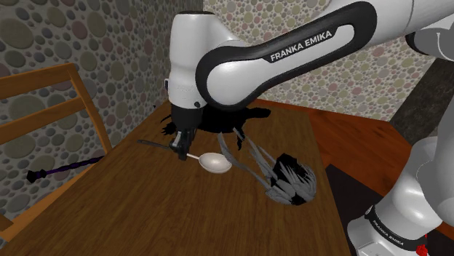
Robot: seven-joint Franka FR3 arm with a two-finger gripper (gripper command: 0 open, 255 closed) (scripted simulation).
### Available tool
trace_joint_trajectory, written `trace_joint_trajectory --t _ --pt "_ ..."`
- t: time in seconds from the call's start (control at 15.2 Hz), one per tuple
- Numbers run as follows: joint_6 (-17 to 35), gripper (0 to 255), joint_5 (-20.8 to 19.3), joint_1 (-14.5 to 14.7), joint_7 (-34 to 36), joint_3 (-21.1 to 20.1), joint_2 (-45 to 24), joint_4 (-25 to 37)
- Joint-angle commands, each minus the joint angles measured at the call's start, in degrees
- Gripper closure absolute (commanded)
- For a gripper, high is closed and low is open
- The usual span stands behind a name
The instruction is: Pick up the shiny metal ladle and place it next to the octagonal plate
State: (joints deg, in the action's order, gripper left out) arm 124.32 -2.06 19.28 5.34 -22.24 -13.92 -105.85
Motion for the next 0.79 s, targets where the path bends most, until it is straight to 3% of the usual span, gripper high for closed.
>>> trace_joint_trajectory --t 0.0,0.73 --pt "-1.4 255 0.2 -0.1 -0.1 -0.1 0.5 0.9" --pt "-8.9 255 1.2 -0.3 -0.4 -0.3 2.7 6.5"
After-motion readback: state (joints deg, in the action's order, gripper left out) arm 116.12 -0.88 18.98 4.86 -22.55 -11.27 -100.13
